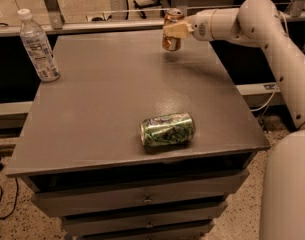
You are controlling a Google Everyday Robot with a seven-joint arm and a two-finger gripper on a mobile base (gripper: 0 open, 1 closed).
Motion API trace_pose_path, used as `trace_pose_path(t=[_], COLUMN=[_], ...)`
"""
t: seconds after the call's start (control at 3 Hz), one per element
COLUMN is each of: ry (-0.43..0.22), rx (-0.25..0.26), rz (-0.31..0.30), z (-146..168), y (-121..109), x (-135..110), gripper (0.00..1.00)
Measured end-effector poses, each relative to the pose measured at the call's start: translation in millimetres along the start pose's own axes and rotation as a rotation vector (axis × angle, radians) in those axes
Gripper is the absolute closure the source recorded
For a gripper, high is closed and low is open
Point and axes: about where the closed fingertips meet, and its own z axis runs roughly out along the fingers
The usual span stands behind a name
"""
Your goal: Move orange can near green can
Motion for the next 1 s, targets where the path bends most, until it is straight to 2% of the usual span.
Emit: trace_pose_path(t=[0.33,0.67,1.0], ry=[-0.009,-0.012,0.003], rx=[-0.005,-0.018,-0.070], rz=[0.003,0.005,-0.003], z=[-4,-2,-11], y=[2,8,39], x=[-2,-1,0], gripper=[1.00,1.00,1.00])
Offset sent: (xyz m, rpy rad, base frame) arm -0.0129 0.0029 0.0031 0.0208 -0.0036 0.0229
